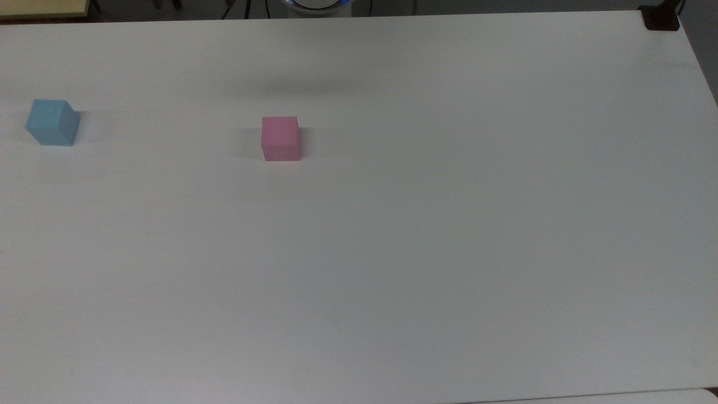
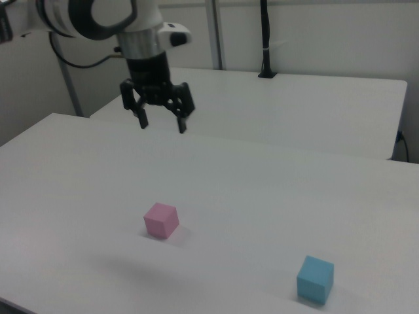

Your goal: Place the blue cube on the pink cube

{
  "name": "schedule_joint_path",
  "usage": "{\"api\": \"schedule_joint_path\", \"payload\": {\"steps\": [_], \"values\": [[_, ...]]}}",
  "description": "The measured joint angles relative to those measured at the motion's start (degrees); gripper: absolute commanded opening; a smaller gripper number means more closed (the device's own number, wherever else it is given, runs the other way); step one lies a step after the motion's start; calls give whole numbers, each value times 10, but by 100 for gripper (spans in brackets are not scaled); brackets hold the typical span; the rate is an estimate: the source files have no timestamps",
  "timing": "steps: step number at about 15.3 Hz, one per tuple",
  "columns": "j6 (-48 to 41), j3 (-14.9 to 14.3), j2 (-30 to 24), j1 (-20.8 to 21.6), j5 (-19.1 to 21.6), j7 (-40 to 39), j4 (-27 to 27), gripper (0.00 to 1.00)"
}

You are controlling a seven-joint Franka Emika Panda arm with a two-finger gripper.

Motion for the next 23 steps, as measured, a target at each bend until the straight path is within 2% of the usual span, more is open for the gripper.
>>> {"api": "schedule_joint_path", "payload": {"steps": [3,6,8,11,16,21,23], "values": [[0,-47,0,-22,0,-131,-1,100],[10,-87,10,-40,0,-167,-6,100],[80,-111,31,-55,0,-173,-33,100],[187,-122,70,-84,0,-171,-77,100],[234,-129,141,-120,11,-157,-86,100],[312,-130,202,-128,15,-125,-86,100],[317,-130,212,-133,15,-120,-84,100]]}}
